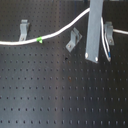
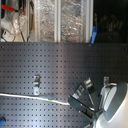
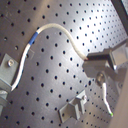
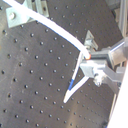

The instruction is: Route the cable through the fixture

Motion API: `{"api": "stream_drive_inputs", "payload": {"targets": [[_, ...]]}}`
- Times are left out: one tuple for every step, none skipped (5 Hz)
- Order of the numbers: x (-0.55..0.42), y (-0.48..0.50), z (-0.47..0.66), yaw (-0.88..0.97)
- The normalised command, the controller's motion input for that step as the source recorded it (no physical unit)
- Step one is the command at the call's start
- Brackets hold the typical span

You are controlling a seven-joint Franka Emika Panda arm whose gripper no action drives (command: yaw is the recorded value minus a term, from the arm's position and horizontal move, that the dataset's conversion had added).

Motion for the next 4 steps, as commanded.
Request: {"api": "stream_drive_inputs", "payload": {"targets": [[0.008,0.024,0.01,0.0],[-0.273,0.034,0.43,0.62],[-0.23,0.093,0.42,0.79],[-0.104,0.059,0.38,0.83]]}}
